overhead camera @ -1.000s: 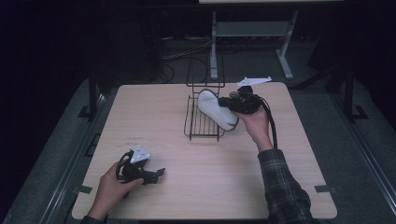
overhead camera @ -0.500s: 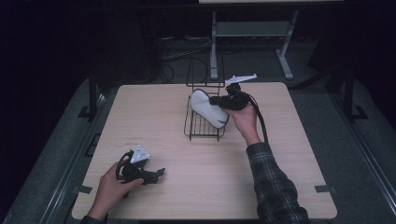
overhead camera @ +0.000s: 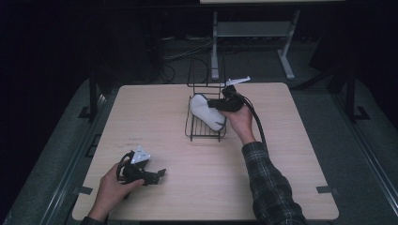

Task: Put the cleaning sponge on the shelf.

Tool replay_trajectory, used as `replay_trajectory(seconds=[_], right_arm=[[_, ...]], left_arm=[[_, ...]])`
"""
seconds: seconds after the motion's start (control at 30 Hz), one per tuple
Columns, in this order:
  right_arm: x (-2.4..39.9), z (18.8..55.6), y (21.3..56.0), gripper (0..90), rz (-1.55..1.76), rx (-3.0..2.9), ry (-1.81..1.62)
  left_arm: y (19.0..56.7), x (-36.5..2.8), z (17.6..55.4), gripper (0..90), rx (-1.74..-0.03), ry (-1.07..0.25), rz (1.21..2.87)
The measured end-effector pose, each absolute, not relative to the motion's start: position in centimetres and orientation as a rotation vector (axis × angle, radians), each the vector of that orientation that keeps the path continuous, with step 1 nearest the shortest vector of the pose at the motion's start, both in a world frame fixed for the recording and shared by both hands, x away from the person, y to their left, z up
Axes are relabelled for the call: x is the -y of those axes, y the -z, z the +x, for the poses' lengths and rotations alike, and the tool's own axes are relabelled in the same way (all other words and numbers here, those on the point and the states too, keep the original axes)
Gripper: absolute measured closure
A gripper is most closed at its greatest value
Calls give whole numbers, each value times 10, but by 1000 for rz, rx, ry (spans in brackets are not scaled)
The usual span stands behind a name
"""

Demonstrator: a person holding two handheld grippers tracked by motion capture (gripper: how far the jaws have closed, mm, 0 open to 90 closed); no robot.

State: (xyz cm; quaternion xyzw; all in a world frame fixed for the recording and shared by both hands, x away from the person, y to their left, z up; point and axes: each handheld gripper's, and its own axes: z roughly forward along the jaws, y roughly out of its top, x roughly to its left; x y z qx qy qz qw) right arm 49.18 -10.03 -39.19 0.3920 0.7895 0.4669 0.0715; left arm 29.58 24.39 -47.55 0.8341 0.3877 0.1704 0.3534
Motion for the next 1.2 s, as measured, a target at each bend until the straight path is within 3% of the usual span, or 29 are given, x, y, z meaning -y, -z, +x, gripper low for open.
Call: replay_trajectory(seconds=[1.2], right_arm=[[110,506,424,698,1259,-2326,-1207]], left_arm=[[475,-244,296,127,-1004,-441,2157]])
